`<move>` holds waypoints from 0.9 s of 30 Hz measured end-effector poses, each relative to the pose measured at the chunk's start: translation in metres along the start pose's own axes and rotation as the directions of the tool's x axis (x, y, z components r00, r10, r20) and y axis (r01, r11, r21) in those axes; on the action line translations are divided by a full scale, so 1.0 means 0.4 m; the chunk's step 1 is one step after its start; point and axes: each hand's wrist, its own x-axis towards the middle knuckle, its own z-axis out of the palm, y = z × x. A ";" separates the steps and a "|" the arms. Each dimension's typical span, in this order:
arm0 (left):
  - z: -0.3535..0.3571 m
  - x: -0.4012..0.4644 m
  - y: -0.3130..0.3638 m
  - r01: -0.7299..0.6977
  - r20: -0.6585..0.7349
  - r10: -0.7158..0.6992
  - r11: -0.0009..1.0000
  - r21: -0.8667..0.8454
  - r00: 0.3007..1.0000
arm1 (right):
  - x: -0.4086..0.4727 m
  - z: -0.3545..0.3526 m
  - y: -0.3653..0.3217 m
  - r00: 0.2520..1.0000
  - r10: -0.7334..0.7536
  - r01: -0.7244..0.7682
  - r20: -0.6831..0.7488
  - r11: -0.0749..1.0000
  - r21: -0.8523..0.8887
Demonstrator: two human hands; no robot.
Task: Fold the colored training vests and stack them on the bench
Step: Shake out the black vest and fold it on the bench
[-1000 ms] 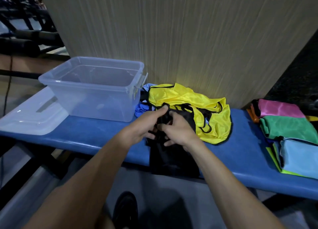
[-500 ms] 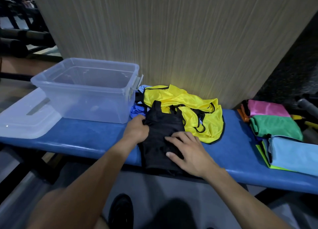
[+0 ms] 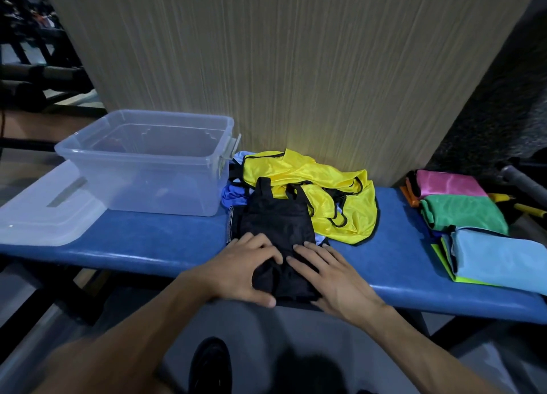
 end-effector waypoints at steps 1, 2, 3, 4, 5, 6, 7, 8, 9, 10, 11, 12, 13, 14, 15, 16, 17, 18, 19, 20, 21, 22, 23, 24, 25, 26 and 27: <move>0.007 -0.007 -0.002 -0.004 0.007 0.004 0.999 0.033 1.000 | -0.002 0.000 -0.001 1.000 -0.006 0.006 -0.015 1.000 0.002; 0.014 -0.011 -0.003 -0.009 0.000 0.009 0.997 0.081 1.000 | -0.002 0.000 0.000 0.999 -0.003 0.003 -0.037 1.000 0.009; 0.022 -0.015 -0.003 -0.012 -0.013 0.014 0.991 0.133 1.000 | 0.000 -0.002 0.000 0.998 0.006 -0.005 -0.061 1.000 0.022; 0.031 -0.016 -0.002 -0.016 -0.035 0.022 0.984 0.176 0.999 | 0.003 -0.006 0.001 0.996 0.020 -0.016 -0.083 0.999 0.044; 0.041 -0.016 -0.001 -0.024 -0.061 0.036 0.980 0.198 0.997 | 0.008 -0.009 0.002 0.993 0.039 -0.030 -0.112 0.997 0.078; 0.051 -0.017 0.000 -0.032 -0.085 0.051 0.978 0.207 0.995 | 0.012 -0.015 0.002 0.988 0.065 -0.047 -0.141 0.991 0.129; 0.057 -0.017 0.002 -0.035 -0.111 0.061 0.975 0.218 0.992 | 0.019 -0.021 0.003 0.981 0.101 -0.068 -0.164 0.979 0.195; 0.059 -0.016 0.003 -0.032 -0.141 0.065 0.974 0.224 0.988 | 0.026 -0.031 0.004 0.974 0.138 -0.088 -0.177 0.960 0.267; 0.059 -0.014 0.004 -0.021 -0.188 0.062 0.977 0.211 0.980 | 0.033 -0.042 0.005 0.969 0.176 -0.109 -0.176 0.936 0.336; 0.057 -0.013 0.005 -0.006 -0.244 0.047 0.986 0.166 0.969 | 0.041 -0.057 0.004 0.962 0.215 -0.133 -0.167 0.906 0.402; 0.054 -0.015 0.009 0.006 -0.300 0.024 0.995 0.099 0.954 | 0.048 -0.074 0.003 0.953 0.260 -0.160 -0.156 0.867 0.472; 0.050 -0.016 0.012 0.016 -0.349 -0.003 0.999 0.036 0.937 | 0.055 -0.089 0.004 0.937 0.318 -0.193 -0.145 0.817 0.543; 0.045 -0.017 0.016 0.021 -0.382 -0.022 1.000 -0.006 0.924 | 0.061 -0.101 0.004 0.916 0.381 -0.228 -0.124 0.751 0.619; 0.041 -0.017 0.020 0.021 -0.389 -0.032 0.999 -0.031 0.921 | 0.065 -0.112 0.007 0.897 0.431 -0.253 -0.099 0.684 0.685; 0.038 -0.016 0.028 0.025 -0.384 -0.044 0.998 -0.054 0.922 | 0.069 -0.122 0.009 0.880 0.468 -0.263 -0.085 0.629 0.732; 0.037 -0.015 0.037 0.032 -0.382 -0.059 0.997 -0.076 0.922 | 0.072 -0.135 0.009 0.868 0.490 -0.259 -0.082 0.588 0.767; 0.037 -0.012 0.047 0.041 -0.396 -0.074 0.995 -0.092 0.915 | 0.075 -0.146 0.011 0.855 0.513 -0.252 -0.077 0.540 0.803; 0.039 -0.007 0.054 0.049 -0.424 -0.086 0.994 -0.098 0.902 | 0.078 -0.155 0.015 0.841 0.537 -0.235 -0.073 0.482 0.844; 0.041 0.000 0.062 0.054 -0.464 -0.096 0.993 -0.101 0.881 | 0.082 -0.169 0.019 0.822 0.565 -0.221 -0.070 0.430 0.875; 0.040 0.007 0.070 0.059 -0.505 -0.112 0.991 -0.119 0.856 | 0.083 -0.181 0.024 0.807 0.586 -0.199 -0.080 0.397 0.896; 0.038 0.013 0.077 0.061 -0.541 -0.138 0.986 -0.158 0.830 | 0.085 -0.193 0.030 0.794 0.600 -0.174 -0.092 0.371 0.912; 0.034 0.019 0.085 0.055 -0.565 -0.169 0.976 -0.212 0.808 | 0.087 -0.204 0.035 0.788 0.607 -0.144 -0.103 0.343 0.928; 0.027 0.024 0.097 0.037 -0.584 -0.194 0.962 -0.269 0.788 | 0.087 -0.219 0.038 0.781 0.614 -0.111 -0.112 0.314 0.943; 0.017 0.028 0.111 0.016 -0.597 -0.223 0.944 -0.331 0.771 | 0.087 -0.231 0.041 0.772 0.624 -0.083 -0.121 0.289 0.954; 0.003 0.031 0.129 -0.012 -0.609 -0.254 0.918 -0.397 0.751 | 0.086 -0.247 0.043 0.764 0.633 -0.063 -0.130 0.273 0.960; -0.013 0.035 0.146 -0.045 -0.615 -0.289 0.882 -0.469 0.734 | 0.085 -0.263 0.047 0.752 0.645 -0.043 -0.136 0.254 0.966; -0.033 0.040 0.163 -0.085 -0.619 -0.317 0.843 -0.531 0.719 | 0.082 -0.279 0.052 0.739 0.659 -0.022 -0.140 0.233 0.972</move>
